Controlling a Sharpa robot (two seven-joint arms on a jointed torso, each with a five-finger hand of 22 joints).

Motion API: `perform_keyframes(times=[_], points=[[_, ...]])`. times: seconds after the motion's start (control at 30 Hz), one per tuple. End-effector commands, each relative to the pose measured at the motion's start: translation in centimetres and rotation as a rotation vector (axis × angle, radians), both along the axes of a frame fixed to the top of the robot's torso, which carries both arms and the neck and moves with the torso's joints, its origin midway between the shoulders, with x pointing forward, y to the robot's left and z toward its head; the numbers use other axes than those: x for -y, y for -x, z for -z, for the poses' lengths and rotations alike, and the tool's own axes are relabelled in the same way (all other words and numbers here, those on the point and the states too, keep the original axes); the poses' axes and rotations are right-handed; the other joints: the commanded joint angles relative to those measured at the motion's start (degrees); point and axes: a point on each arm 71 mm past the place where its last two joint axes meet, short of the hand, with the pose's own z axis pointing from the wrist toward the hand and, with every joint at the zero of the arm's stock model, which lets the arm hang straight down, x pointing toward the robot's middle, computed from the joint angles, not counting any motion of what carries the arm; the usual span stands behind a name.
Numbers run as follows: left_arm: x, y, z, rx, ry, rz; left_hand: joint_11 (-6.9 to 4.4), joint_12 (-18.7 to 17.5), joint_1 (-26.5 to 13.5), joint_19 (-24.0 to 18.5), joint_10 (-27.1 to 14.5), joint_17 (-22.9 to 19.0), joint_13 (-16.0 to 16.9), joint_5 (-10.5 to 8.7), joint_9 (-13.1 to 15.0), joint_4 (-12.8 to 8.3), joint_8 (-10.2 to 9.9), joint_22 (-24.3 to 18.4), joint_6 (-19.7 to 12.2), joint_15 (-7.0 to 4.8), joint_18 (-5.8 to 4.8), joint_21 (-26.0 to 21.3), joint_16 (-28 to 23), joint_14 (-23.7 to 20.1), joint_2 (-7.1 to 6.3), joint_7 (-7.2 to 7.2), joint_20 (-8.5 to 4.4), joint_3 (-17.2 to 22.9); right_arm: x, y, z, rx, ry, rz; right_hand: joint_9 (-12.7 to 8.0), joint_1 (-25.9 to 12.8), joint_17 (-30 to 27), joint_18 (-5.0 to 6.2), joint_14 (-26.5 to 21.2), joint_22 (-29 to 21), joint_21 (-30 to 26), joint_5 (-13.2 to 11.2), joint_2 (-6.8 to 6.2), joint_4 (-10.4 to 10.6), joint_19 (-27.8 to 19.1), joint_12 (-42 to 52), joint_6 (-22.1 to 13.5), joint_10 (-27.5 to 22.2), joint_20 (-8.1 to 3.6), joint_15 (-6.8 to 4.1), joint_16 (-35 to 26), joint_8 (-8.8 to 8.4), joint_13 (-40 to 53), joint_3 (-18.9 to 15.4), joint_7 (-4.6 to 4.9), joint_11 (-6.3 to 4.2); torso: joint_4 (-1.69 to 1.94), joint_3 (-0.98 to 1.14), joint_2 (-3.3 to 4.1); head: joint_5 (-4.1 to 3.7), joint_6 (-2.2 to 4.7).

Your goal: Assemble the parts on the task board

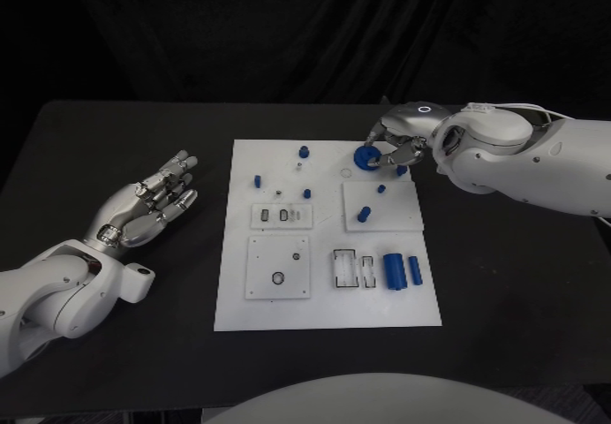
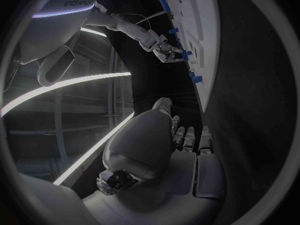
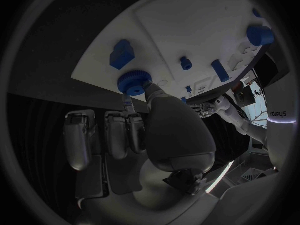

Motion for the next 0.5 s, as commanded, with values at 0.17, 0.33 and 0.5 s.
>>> perform_keyframes(times=[0.17,0.33,0.5], points=[[0.22,0.37,-1.07,0.119,0.081,0.058,0.28,-0.03,-0.76,-0.05,0.03,-0.07,-0.09,-0.01,0.03,0.09,0.08,-0.06,-0.23,0.33,0.16,-0.21,-0.21,-0.02,-0.11,-0.11,0.26,0.13,-0.02,0.07,1.01,-0.032,0.021,0.008,3.82,3.3,15.07,-0.59,6.04,14.66,-0.52,4.62,0.07,-3.41,5.22,0.14,3.81,6.07,-0.72,-0.63,0.16,3.41,15.08,1.21,-0.12,-0.65,0.0,0.0,0.0,-0.01,-0.14],[0.15,0.37,-1.06,0.117,0.081,0.058,0.33,-0.03,-0.89,-0.05,0.02,-0.07,-0.1,-0.12,0.04,0.09,0.08,-0.06,-0.21,0.38,0.15,-0.21,-0.21,-0.02,-0.09,0.0,0.31,0.15,-0.09,0.21,0.92,-0.013,0.005,-0.009,8.22,4.35,15.07,-0.67,6.04,14.79,-0.28,10.88,0.22,-5.6,5.46,0.14,4.7,6.07,-1.01,-0.86,0.16,6.95,15.08,1.93,-0.39,-0.92,-0.03,-0.01,0.0,0.2,-0.13],[0.03,0.4,-1.06,0.117,0.08,0.056,0.35,-0.04,-0.96,-0.05,0.01,-0.07,-0.1,-0.15,0.04,0.09,0.09,-0.06,-0.21,0.41,0.14,-0.21,-0.21,-0.02,-0.07,0.06,0.33,0.16,-0.21,0.46,0.74,0.007,-0.011,-0.029,12.41,4.04,15.07,-0.75,6.04,14.9,-0.04,14.13,0.42,-6.49,5.69,0.14,3.99,6.07,-1.01,-0.83,0.16,10.32,15.08,2.44,-0.37,-0.89,-0.01,0.0,0.01,0.29,-0.01]])
